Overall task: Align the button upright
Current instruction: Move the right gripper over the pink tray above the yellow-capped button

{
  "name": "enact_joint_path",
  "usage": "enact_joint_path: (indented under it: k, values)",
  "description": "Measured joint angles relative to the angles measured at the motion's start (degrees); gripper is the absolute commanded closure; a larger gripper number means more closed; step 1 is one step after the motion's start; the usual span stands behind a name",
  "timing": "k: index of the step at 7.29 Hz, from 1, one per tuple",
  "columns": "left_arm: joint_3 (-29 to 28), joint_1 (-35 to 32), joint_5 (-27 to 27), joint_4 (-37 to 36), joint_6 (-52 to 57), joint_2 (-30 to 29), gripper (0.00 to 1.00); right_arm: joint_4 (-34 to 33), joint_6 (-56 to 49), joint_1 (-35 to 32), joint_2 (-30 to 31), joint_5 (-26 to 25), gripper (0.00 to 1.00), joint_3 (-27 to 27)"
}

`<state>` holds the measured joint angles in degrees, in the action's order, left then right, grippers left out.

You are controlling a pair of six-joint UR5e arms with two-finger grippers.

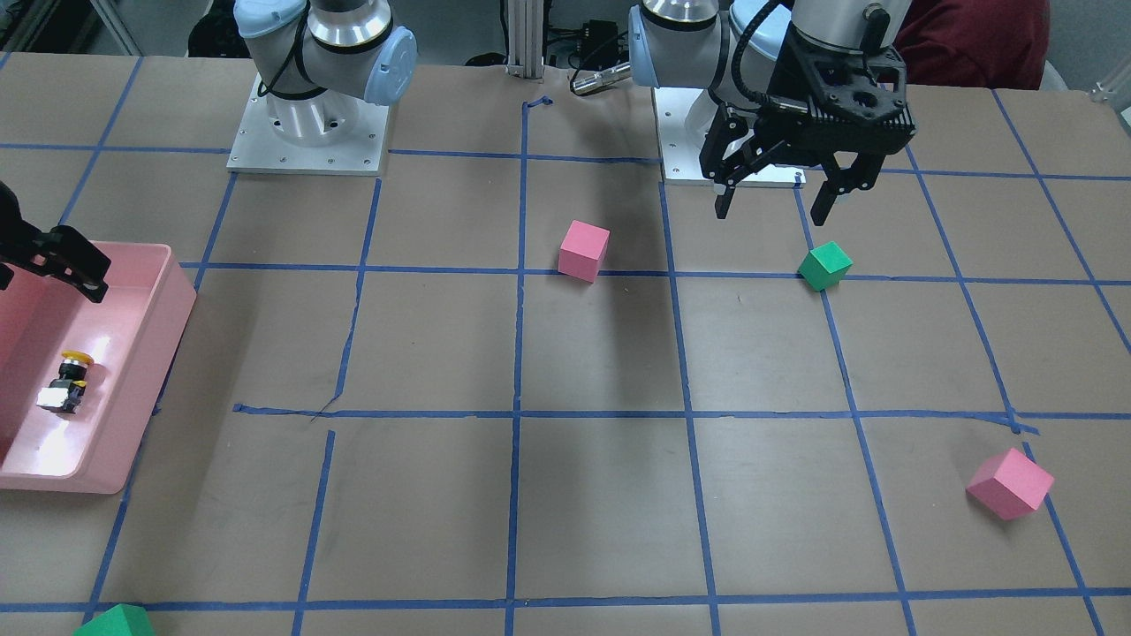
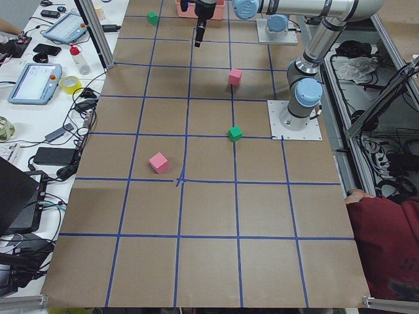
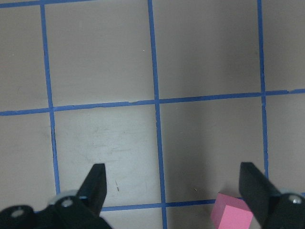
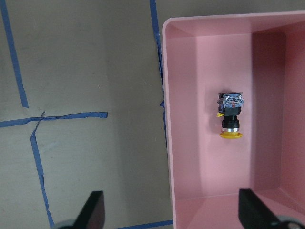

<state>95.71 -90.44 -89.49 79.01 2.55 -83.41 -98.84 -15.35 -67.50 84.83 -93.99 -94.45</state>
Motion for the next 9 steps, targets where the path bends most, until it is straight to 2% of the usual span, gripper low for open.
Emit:
enact_joint_path:
  k: [3, 5, 9]
  values:
    - [0.0, 0.0, 0.0, 0.0, 0.0, 0.0, 0.00, -4.7, -5.8, 5.7, -3.8, 0.1, 0.00, -1.7]
    - [0.0, 0.0, 0.0, 0.0, 0.0, 0.0, 0.00, -7.3, -7.0, 6.8, -6.9, -0.1, 0.00, -1.9]
    - [0.0, 0.0, 0.0, 0.0, 0.0, 0.0, 0.00, -12.6, -6.8, 7.4, -12.6, -3.7, 0.00, -2.0]
